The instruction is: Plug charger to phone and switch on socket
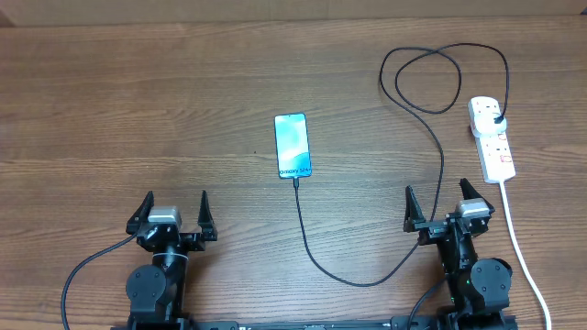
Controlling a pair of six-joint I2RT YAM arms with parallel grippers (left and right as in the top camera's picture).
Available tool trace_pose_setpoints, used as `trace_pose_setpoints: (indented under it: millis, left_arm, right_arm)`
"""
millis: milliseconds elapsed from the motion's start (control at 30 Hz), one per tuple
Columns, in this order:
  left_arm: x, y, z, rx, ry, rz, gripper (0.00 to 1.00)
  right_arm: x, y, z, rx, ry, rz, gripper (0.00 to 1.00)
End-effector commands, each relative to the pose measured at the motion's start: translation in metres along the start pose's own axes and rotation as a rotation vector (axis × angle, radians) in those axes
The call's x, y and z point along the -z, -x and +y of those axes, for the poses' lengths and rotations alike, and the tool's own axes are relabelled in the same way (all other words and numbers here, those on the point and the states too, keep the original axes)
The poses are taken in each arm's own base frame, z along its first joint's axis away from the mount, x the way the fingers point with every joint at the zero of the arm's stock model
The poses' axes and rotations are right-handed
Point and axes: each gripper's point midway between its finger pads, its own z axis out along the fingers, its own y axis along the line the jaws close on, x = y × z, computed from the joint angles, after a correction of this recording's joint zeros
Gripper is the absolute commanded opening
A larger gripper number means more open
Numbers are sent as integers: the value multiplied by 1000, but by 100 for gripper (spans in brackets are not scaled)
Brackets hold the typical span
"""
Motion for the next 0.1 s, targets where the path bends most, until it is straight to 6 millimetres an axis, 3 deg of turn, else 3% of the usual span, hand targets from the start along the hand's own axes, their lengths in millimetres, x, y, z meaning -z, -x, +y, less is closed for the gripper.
trace_pose_setpoints:
  millis: [0,67]
  left_arm:
    - [0,1,1,-21,0,-9,100]
    - [0,1,1,-21,0,-9,99]
  right_arm:
    - [0,-2,1,4,3,-3,100]
    - [0,-2,1,4,3,-3,100]
